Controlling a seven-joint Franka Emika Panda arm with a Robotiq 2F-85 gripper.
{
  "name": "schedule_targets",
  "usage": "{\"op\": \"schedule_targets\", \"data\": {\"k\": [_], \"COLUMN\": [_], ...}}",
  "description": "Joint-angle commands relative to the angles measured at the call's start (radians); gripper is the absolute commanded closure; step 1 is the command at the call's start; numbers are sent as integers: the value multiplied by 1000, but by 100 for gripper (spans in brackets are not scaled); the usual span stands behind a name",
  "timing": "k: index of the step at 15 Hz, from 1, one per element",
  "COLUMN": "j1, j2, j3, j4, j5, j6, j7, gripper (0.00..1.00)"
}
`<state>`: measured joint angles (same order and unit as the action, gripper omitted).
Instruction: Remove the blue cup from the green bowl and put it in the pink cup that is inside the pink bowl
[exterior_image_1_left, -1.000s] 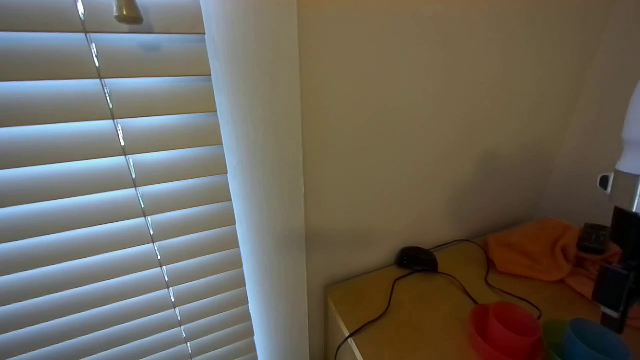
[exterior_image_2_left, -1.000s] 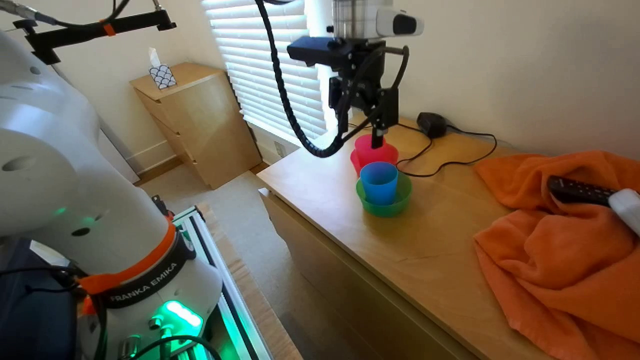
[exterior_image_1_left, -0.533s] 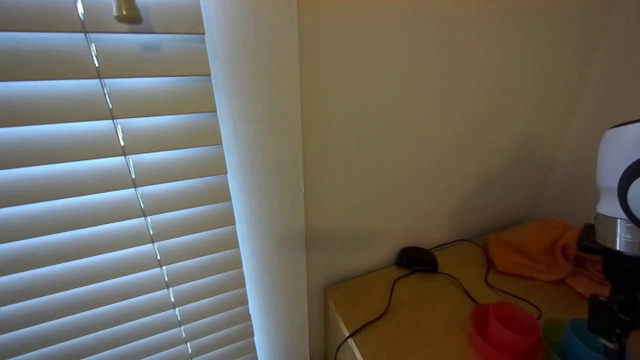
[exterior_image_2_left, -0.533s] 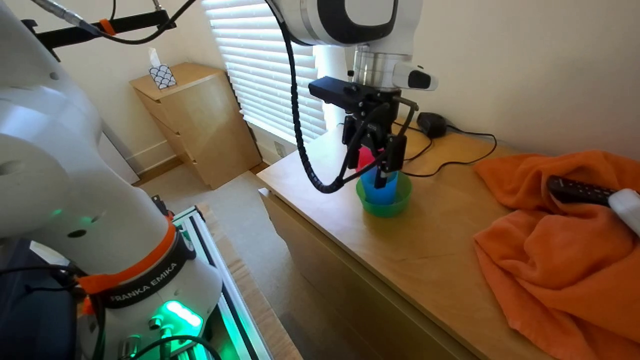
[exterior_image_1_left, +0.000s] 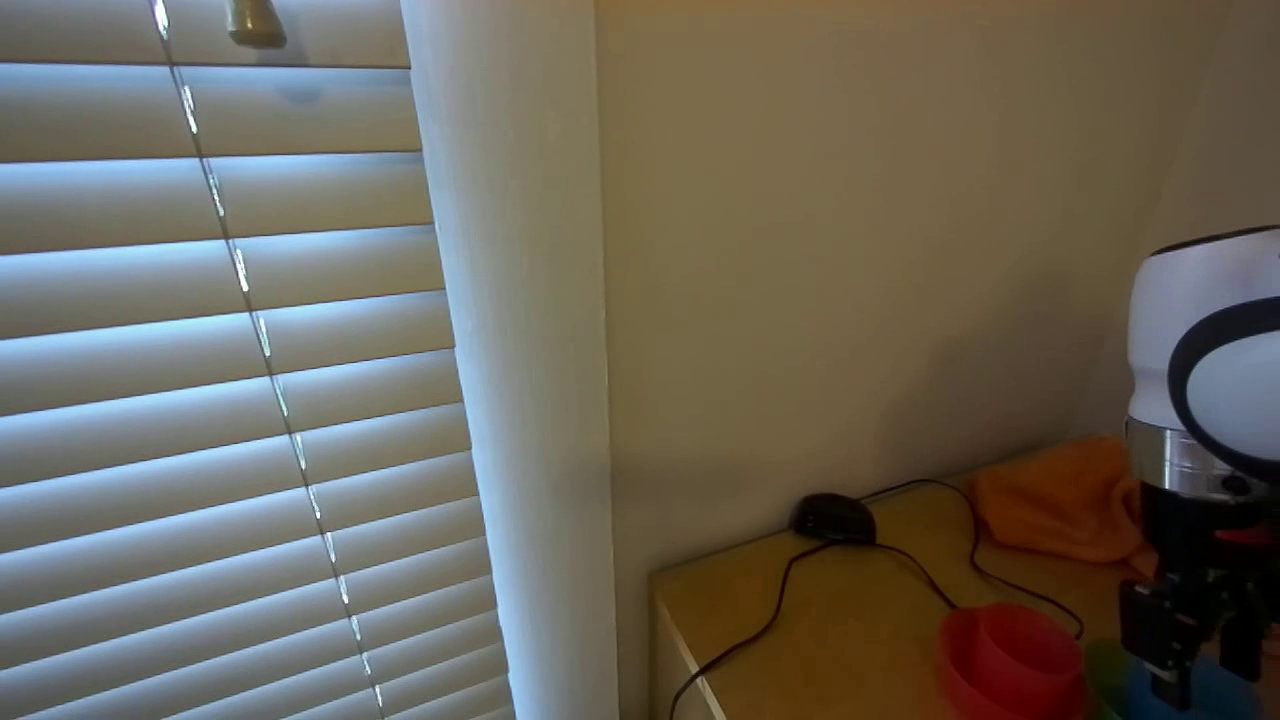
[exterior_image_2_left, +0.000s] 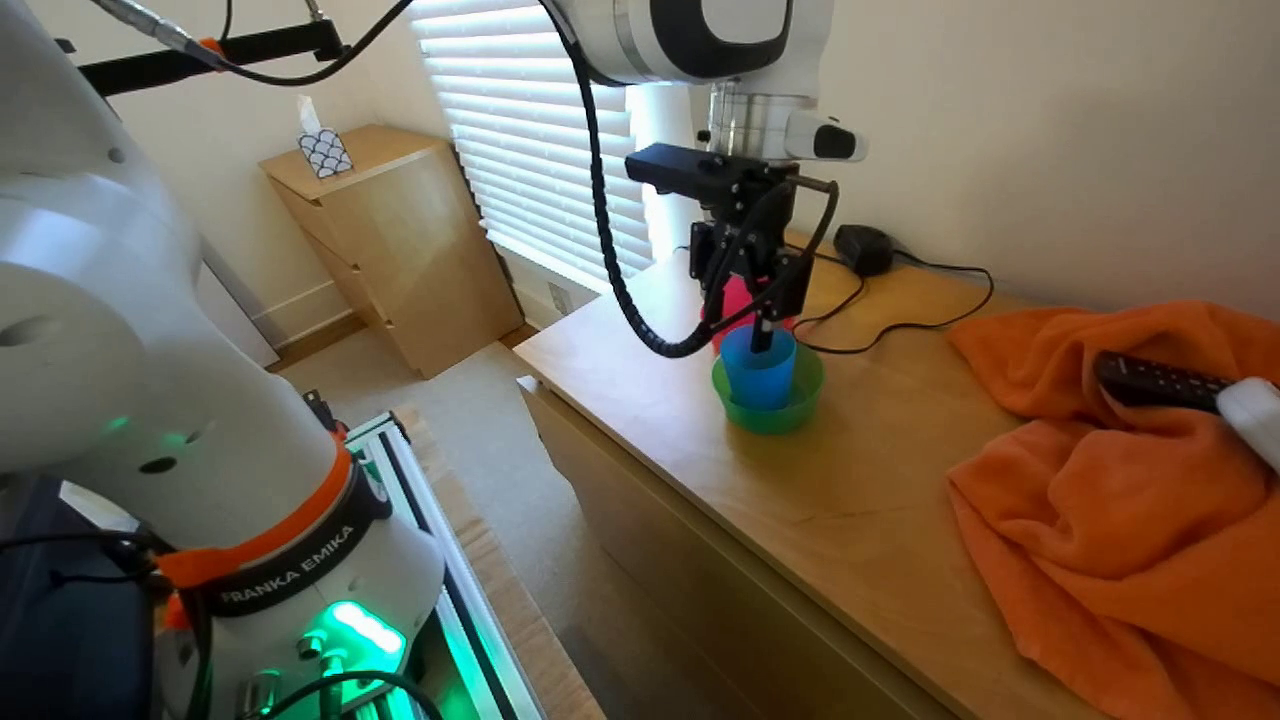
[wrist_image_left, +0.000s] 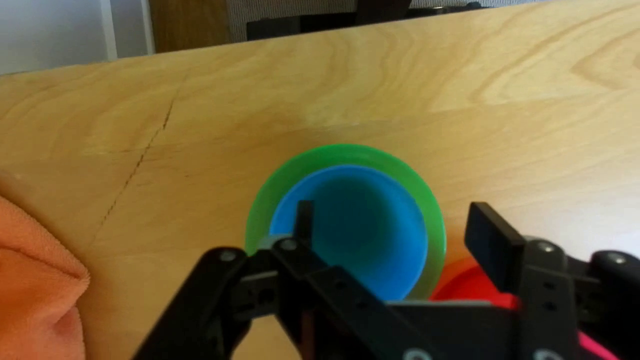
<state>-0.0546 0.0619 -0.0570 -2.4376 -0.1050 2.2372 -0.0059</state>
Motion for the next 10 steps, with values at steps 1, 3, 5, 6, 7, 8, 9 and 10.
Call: {"op": "schedule_targets", "data": {"k": [1, 3, 5, 6, 7, 8, 9, 10], "j1": [21, 28, 30, 31, 31, 31, 31, 32], "j2": [27, 45, 62, 69, 75, 80, 76, 72], "j3": [21, 26, 26, 25, 24, 22, 21, 20], "j4": [17, 23, 28, 30, 34, 37, 41, 43], "j5": [-12, -23, -40, -50, -61, -73, -86, -100], "j6": [1, 0, -2, -1, -3, -5, -8, -12], "j7": [-10, -3, 3, 4, 7, 9, 5, 3], "gripper": [38, 51, 67, 77, 84, 91, 98, 100]}}
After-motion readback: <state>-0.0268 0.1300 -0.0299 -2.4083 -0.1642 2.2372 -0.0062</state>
